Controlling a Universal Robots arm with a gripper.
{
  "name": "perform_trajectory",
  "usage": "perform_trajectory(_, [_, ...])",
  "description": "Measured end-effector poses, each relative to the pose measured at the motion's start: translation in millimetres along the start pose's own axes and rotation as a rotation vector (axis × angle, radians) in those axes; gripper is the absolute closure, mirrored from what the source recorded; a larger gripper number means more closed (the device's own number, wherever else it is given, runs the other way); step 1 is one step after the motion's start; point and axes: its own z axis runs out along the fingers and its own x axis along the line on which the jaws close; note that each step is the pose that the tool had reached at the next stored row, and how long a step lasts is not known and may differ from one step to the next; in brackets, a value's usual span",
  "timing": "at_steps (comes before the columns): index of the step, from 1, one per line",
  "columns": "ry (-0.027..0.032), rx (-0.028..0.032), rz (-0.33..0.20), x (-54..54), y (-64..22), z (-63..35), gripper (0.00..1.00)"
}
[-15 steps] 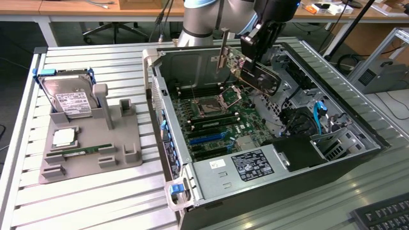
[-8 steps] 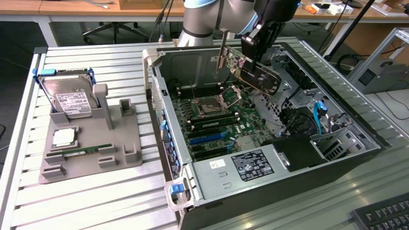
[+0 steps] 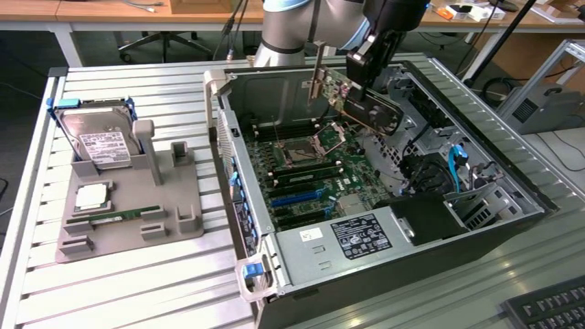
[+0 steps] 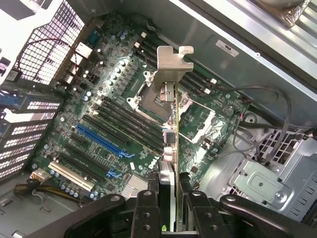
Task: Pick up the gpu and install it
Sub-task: 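Insert the gpu into the slot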
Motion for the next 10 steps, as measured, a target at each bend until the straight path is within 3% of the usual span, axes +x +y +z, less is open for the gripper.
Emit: perform_trajectory(10, [0.0004, -0.0009, -0.034, 0.0, 0.0, 0.0, 0.74])
